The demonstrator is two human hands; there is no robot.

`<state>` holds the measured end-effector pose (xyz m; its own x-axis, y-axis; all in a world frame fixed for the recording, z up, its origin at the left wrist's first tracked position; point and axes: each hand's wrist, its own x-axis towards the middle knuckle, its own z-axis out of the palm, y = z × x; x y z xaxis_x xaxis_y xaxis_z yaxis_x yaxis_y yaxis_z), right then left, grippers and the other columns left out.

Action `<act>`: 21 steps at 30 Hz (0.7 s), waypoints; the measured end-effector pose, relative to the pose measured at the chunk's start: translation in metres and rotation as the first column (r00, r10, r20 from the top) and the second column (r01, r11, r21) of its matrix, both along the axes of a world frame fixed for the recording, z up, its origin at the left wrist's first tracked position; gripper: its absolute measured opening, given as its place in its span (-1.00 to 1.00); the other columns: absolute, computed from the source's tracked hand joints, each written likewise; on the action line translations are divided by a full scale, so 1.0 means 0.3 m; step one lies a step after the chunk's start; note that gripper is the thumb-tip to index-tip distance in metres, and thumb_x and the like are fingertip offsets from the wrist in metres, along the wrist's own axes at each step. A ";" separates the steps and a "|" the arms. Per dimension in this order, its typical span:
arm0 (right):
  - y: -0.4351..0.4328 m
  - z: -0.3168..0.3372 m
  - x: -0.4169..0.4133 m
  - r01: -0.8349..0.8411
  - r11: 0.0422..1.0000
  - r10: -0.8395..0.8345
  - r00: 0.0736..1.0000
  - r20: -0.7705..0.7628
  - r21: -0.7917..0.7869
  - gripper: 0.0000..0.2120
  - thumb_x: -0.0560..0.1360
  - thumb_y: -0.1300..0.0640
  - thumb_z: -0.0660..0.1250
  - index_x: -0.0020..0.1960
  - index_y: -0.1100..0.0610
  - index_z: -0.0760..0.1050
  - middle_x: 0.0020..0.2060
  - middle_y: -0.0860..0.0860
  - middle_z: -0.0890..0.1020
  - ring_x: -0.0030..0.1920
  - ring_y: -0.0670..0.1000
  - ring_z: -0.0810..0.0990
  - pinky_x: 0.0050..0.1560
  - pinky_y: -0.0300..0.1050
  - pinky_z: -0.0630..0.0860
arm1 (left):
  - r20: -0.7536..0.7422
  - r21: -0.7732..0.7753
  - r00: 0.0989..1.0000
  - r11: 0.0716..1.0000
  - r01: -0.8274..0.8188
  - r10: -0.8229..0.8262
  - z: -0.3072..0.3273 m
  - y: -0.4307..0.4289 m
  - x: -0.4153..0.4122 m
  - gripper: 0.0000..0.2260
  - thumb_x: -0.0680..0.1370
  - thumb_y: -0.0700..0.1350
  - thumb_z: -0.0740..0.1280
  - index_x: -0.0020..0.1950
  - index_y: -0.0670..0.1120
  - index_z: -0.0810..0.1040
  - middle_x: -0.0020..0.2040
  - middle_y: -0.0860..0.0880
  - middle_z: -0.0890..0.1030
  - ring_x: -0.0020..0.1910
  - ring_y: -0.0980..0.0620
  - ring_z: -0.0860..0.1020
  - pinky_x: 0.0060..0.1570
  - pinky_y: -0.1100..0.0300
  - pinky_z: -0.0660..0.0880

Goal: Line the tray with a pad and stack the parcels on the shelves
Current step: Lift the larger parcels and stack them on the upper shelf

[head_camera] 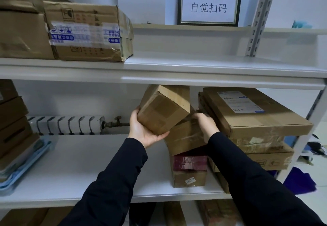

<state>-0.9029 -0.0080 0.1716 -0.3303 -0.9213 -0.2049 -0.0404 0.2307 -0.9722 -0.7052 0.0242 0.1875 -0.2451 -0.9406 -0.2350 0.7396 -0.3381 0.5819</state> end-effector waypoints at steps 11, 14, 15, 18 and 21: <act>0.013 0.007 0.048 -0.006 1.000 0.006 1.000 0.015 0.002 0.15 -0.01 -0.41 0.37 0.49 -0.03 0.17 0.40 0.10 0.36 0.36 0.19 0.37 0.32 0.18 0.38 | -0.050 0.062 0.997 0.996 -0.064 0.067 -0.040 0.061 0.045 -0.52 0.46 0.28 0.19 0.19 -0.03 0.47 0.19 -0.23 0.51 0.16 -0.27 0.48 0.06 -0.21 0.48; -0.042 -0.048 0.021 -0.010 1.000 0.011 0.999 0.053 -0.009 0.21 -0.10 -0.48 0.42 0.47 -0.08 0.21 0.42 0.06 0.34 0.39 0.17 0.33 0.31 0.22 0.37 | -0.050 0.050 0.996 0.996 -0.073 0.076 -0.027 0.081 0.059 -0.51 0.46 0.27 0.19 0.22 -0.03 0.47 0.20 -0.23 0.51 0.16 -0.27 0.48 0.03 -0.19 0.49; -0.036 -0.046 0.024 -0.018 0.999 0.020 0.998 0.061 -0.026 0.20 -0.11 -0.49 0.43 0.45 -0.08 0.26 0.40 0.06 0.37 0.37 0.17 0.36 0.29 0.23 0.39 | -0.051 0.053 0.996 0.996 -0.072 0.075 -0.025 0.089 0.060 -0.50 0.45 0.27 0.19 0.22 -0.03 0.47 0.20 -0.23 0.51 0.16 -0.27 0.48 0.03 -0.19 0.49; 0.082 0.035 0.068 -0.015 0.995 0.014 1.000 -0.015 -0.094 0.02 0.09 -0.42 0.39 0.46 -0.04 0.28 0.42 0.06 0.33 0.39 0.19 0.30 0.29 0.25 0.39 | -0.051 0.071 0.994 0.993 -0.091 0.095 -0.030 0.123 0.065 -0.51 0.44 0.27 0.21 0.20 -0.03 0.49 0.19 -0.23 0.51 0.16 -0.27 0.48 0.08 -0.20 0.47; 0.163 0.075 0.073 -0.026 0.981 -0.001 0.990 -0.143 -0.192 -0.26 0.32 -0.28 0.36 0.43 -0.04 0.33 0.46 0.09 0.23 0.43 0.23 0.15 0.38 0.24 0.25 | -0.073 0.086 0.991 0.990 -0.109 0.115 -0.048 0.159 0.083 -0.49 0.42 0.28 0.25 0.23 -0.02 0.50 0.19 -0.22 0.53 0.16 -0.26 0.49 0.09 -0.20 0.47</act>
<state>-0.8811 0.0408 0.1940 -0.3313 -0.9432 0.0251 -0.1825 0.0379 -0.9825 -0.6803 0.0720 0.1730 -0.1599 -0.9416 -0.2964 0.8174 -0.2946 0.4951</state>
